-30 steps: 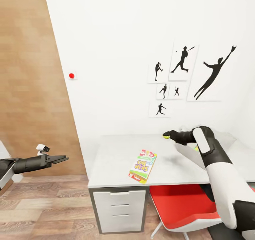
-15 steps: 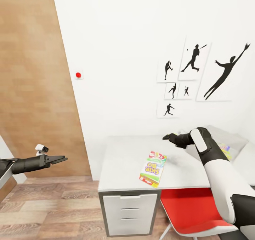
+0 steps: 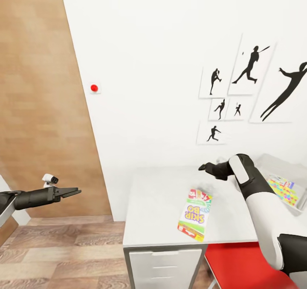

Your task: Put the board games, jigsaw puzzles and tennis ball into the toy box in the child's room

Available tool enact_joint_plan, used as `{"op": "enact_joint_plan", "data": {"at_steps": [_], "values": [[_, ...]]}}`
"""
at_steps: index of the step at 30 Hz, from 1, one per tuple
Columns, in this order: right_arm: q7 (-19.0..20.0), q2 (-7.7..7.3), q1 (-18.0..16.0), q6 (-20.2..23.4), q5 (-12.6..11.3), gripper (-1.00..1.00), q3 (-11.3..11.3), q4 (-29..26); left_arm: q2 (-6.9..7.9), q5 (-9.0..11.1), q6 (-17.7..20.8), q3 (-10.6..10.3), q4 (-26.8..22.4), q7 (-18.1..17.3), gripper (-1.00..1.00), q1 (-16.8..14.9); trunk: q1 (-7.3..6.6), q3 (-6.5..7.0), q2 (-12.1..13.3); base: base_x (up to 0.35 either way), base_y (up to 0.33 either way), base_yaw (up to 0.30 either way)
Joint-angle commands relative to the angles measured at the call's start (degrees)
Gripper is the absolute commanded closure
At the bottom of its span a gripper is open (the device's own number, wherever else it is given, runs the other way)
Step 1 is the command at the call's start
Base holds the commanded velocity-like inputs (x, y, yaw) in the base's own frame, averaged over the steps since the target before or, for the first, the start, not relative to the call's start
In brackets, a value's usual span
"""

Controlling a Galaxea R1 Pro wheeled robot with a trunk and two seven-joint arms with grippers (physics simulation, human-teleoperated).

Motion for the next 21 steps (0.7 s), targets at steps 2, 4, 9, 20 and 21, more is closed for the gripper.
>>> {"op": "enact_joint_plan", "data": {"at_steps": [2, 4, 9, 20, 21], "values": [[-1.53, 0.02, -0.05, 0.16, -0.65, -1.00, -0.04, 0.40, 0.06, 0.31, 0.60, -0.37, 0.02, -0.18, -1.00, -0.07, 0.04, -0.29, -0.09, 0.147, 0.008, 0.000], [-2.00, 0.03, -0.05, 0.14, -0.64, -1.00, -0.04, 0.93, 0.05, 0.30, 0.60, -0.37, 0.02, -0.18, -1.00, -0.09, 0.04, -0.48, -0.09, 0.134, 0.005, 0.000], [-2.92, -0.01, -0.05, 0.10, -0.64, -1.00, -0.02, 3.47, 0.04, 0.30, 0.60, -0.38, 0.02, -0.18, -1.00, -0.07, 0.04, -0.95, -0.09, 0.181, -0.068, 0.000], [-3.30, -0.18, -0.05, 0.01, -0.48, -1.00, 0.12, 8.38, 0.05, 0.30, 0.60, -0.38, 0.19, -0.18, -1.00, -0.08, 0.04, -1.99, -0.09, 0.063, -0.043, 0.000], [-3.30, -0.20, -0.05, -0.01, -0.41, -1.00, 0.13, 9.26, 0.04, 0.31, 0.60, -0.38, 0.19, -0.18, -1.00, -0.09, 0.04, -2.08, -0.09, 0.006, -0.004, 0.000]]}}
